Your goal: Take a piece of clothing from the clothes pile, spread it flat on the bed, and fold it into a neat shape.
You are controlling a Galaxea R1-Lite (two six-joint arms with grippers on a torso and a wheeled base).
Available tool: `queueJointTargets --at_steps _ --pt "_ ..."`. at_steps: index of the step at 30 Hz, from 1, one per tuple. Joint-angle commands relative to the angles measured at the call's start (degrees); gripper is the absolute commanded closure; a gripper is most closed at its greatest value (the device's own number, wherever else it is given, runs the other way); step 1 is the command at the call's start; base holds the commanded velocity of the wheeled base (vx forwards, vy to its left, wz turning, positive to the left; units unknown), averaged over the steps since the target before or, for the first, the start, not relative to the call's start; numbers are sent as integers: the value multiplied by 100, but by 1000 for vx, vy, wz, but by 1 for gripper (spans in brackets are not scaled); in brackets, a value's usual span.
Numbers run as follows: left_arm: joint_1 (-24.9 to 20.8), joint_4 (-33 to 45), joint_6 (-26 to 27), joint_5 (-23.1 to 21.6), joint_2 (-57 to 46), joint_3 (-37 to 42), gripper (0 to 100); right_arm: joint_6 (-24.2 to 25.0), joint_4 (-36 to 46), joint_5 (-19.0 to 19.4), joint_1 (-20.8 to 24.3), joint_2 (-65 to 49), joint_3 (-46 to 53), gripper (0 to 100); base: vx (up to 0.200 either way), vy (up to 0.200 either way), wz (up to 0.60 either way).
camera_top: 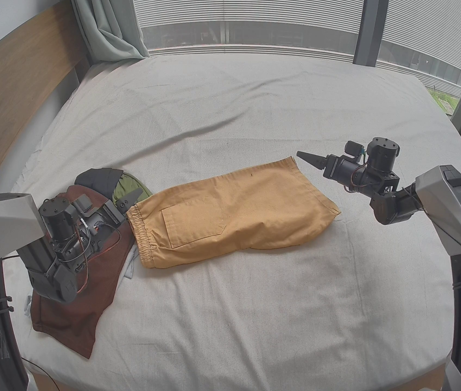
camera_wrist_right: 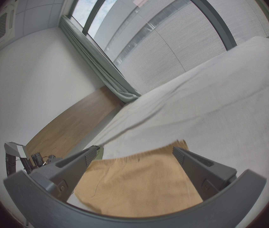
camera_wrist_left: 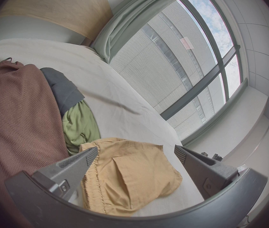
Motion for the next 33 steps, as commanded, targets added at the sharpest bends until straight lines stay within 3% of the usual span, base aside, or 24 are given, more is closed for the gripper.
queueJointTargets --at_steps 1,6,10,14,33 --pt "-198 3 24 -305 -1002 664 0 -307 -92 -17 50 -1553 2045 0 0 0 0" --pt "-347 3 376 -437 -1354 1112 0 -571 -409 -202 94 -1878 3170 0 0 0 0" --pt "-391 3 1369 -437 -1354 1306 0 -614 -804 -395 103 -1825 3811 0 0 0 0" --pt "-408 3 1958 -428 -1354 1508 0 -614 -1042 -395 103 -1764 4181 0 0 0 0" --pt "-435 3 2723 -384 -1222 1701 0 -571 -1692 -800 428 -955 4462 0 0 0 0"
